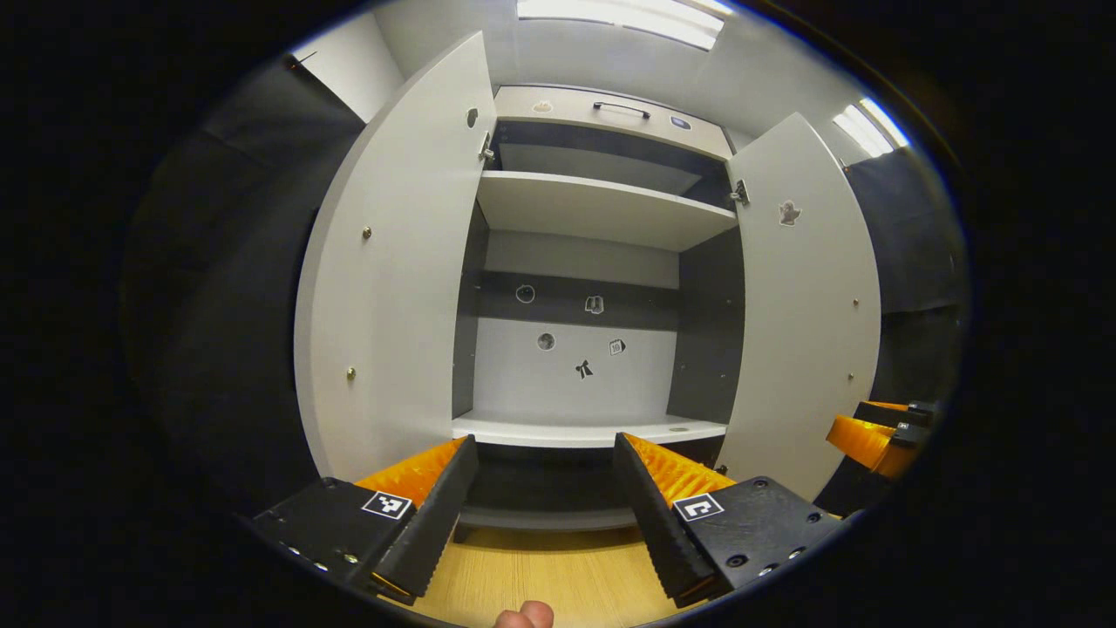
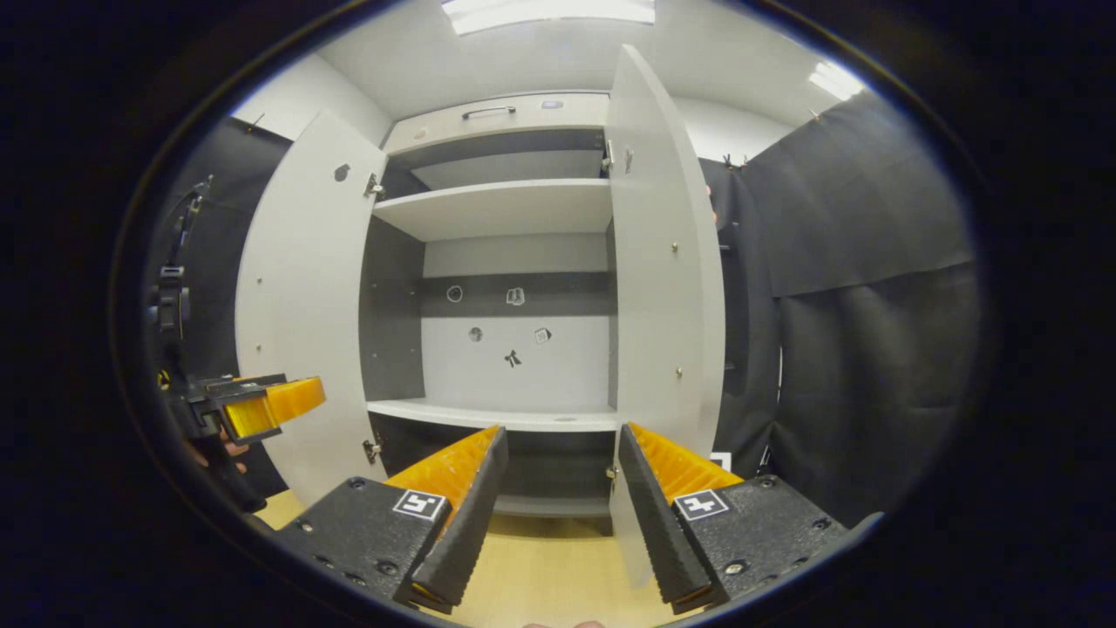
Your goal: Open the right door of the double-door shoe cabinet with the right hand, and open the left door with the left hand.
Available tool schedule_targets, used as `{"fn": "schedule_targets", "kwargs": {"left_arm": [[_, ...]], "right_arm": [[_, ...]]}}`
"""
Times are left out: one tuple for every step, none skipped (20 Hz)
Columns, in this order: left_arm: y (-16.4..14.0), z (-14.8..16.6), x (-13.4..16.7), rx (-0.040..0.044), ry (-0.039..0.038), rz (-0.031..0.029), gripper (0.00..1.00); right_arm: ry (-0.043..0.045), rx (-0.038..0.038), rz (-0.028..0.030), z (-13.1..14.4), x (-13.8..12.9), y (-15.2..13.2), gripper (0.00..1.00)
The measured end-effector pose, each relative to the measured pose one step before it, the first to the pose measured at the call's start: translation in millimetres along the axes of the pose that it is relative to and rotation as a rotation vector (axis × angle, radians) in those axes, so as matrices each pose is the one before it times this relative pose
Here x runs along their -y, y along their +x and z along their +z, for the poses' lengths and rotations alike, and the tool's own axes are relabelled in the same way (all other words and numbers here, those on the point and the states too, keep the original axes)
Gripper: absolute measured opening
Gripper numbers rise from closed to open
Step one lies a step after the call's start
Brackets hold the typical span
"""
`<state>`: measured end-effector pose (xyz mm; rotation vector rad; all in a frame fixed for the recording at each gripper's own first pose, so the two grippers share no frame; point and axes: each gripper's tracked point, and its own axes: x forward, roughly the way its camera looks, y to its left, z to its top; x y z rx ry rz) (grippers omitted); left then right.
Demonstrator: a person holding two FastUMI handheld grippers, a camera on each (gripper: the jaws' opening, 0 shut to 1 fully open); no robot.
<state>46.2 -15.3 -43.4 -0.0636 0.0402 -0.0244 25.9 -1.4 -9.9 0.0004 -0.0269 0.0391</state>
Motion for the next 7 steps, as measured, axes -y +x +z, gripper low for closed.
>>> {"fn": "schedule_targets", "kwargs": {"left_arm": [[0.23,-0.6,-0.75,0.0,-0.00086,0.00546,0.93],[0.52,0.19,0.77,0.0002,-0.0006,-0.00154,0.93],[-0.78,-0.47,1.65,-0.00173,-0.00041,-0.00479,0.93],[-0.15,0.6,1.8,-0.00009,-0.00062,-0.00633,0.93],[-1.03,0.35,0.76,0.00247,0.00405,-0.00291,0.93],[-0.96,0.21,-0.14,-0.00018,0.00711,0.0016,0.93],[-0.73,-0.49,-0.43,0.00124,0.00559,0.00349,0.93]], "right_arm": [[0.00424,0.00092,0.00211,-0.67,0.27,0.69,0.81],[0.00469,0.00136,-0.00062,0.08,0.83,1.25,0.81],[0.00325,-0.00341,-0.00144,-1.25,0.91,0.41,0.81],[0.00087,-0.00331,0.00298,-1.27,-0.52,0.83,0.8],[-0.00213,-0.00264,0.00341,-1.58,-0.91,0.99,0.81],[-0.00335,-0.00078,0.00089,-1.15,-0.8,0.13,0.81],[-0.00349,-0.00156,0.00275,-2.1,-0.92,0.93,0.81]]}}
